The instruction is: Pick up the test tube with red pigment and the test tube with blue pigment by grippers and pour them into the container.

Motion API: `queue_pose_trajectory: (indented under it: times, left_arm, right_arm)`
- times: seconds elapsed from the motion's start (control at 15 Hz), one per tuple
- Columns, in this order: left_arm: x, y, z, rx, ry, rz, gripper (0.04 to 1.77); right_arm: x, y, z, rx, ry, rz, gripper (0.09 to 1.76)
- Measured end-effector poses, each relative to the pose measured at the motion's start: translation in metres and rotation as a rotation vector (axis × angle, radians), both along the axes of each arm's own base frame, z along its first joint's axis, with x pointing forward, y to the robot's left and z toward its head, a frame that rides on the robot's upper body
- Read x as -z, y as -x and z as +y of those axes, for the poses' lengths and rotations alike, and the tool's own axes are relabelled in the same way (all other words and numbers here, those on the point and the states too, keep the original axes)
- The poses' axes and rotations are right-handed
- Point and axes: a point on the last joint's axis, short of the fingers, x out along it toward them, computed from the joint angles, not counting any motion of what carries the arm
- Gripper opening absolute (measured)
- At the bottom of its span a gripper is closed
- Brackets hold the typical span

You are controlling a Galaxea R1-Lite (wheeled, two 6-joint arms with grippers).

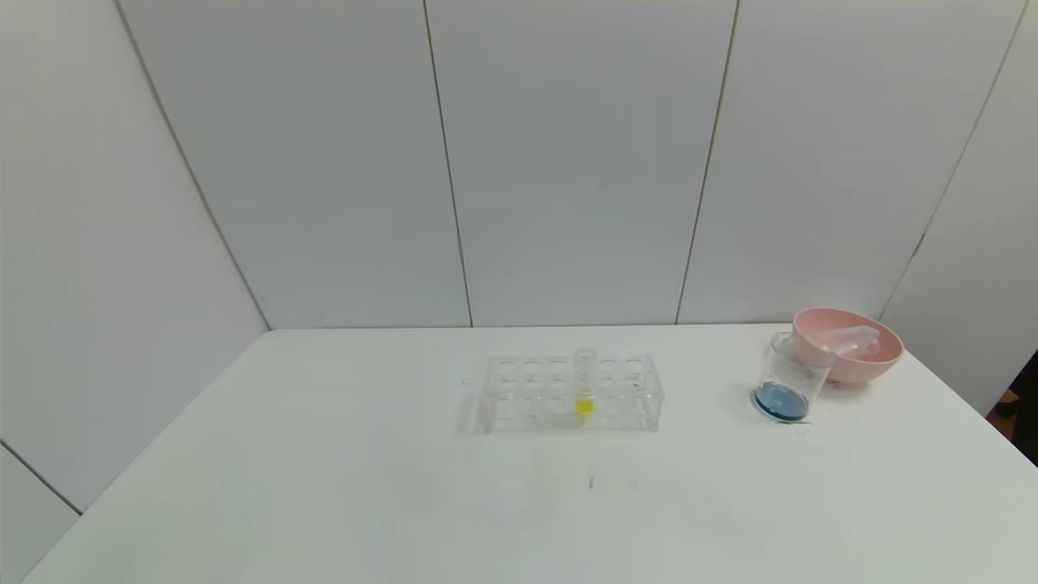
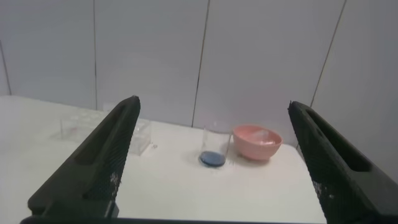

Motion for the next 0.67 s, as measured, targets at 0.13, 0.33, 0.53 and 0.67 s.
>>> queue_pose_trajectory:
  times: [0.13, 0.33, 0.53, 0.67]
  left_arm:
    - [0.0, 0.0, 0.0, 0.0, 0.0, 0.0, 1.76]
    - [0.0, 0.0, 0.0, 0.0, 0.0, 0.0, 1.76]
    - [0.0, 0.0, 0.0, 0.0, 0.0, 0.0, 1.76]
    - [0.0, 0.0, 0.0, 0.0, 0.0, 0.0, 1.76]
  right_arm:
    - [0.031, -0.015, 0.0, 0.003, -0.002, 0.102, 1.7]
    - [0.064, -0.024, -0.002, 0.079, -0.034, 0.325, 1.7]
    - [0.074, -0.025, -0.004, 0.155, -0.051, 0.428, 1.7]
    - [0.072, -0.025, -0.004, 0.147, -0.051, 0.405, 1.7]
